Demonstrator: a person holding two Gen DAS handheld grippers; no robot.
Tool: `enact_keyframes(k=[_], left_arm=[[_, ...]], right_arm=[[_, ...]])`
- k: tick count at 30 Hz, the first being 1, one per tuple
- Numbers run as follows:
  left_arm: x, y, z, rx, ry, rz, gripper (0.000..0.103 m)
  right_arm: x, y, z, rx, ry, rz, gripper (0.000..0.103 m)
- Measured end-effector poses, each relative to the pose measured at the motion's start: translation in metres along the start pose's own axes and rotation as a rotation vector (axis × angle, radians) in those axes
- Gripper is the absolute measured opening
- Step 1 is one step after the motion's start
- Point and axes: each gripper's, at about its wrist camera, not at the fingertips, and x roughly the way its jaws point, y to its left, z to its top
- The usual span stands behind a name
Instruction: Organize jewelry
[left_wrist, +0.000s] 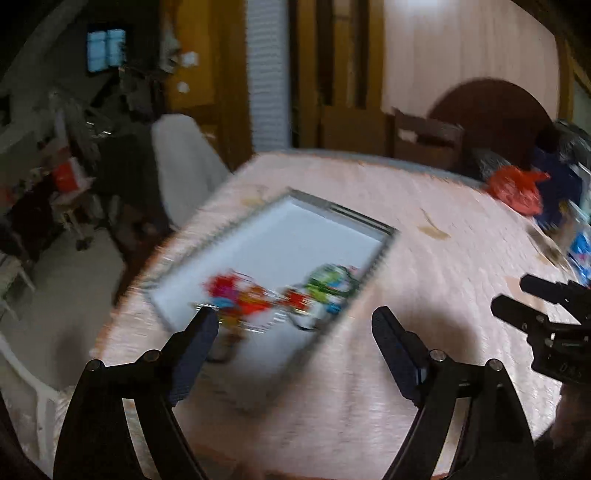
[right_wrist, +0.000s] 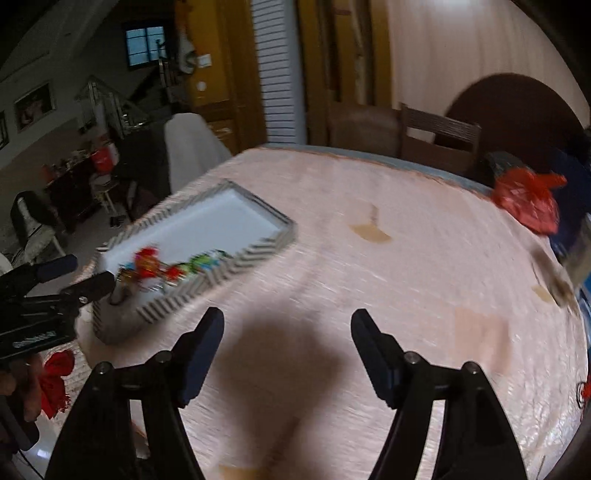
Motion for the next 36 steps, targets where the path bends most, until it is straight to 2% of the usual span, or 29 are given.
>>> enact_keyframes(k=[2, 7, 11, 15, 23, 27, 32, 36], left_arm=[[-0.002, 0.011, 0.001, -0.009, -0.009, 0.053, 0.093], [0.004, 0.04, -0.003, -0.089, 0.046, 0.047, 0.093], [0.005, 0.045, -0.01, -0.068, 0.07, 0.039, 0.093], [0.006, 0.046, -0.013, -0.055, 0.089, 0.017, 0.093], [0.012, 0.051, -0.013, -0.092, 0.124, 0.039, 0.093], [0.013, 0.052, -0.016, -0.075, 0.124, 0.069, 0.093], [0.015, 0.05, -0.02, -0.063, 0.133, 0.067, 0.093], [0.011, 0.048, -0.022, -0.054, 0.108, 0.074, 0.093]], right_arm=[[0.002, 0.019, 0.007, -0.022, 0.002, 0.018, 0.075], [0.003, 0.055, 0.014, -0.089, 0.017, 0.025, 0.076], [0.002, 0.072, 0.017, -0.118, 0.02, 0.013, 0.076], [0.002, 0.081, 0.016, -0.121, 0.023, 0.007, 0.077], [0.002, 0.093, 0.018, -0.131, 0.023, 0.006, 0.077], [0.001, 0.095, 0.019, -0.134, 0.023, 0.01, 0.077], [0.001, 0.096, 0.018, -0.131, 0.028, 0.013, 0.077], [0.002, 0.097, 0.017, -0.134, 0.031, 0.02, 0.077]])
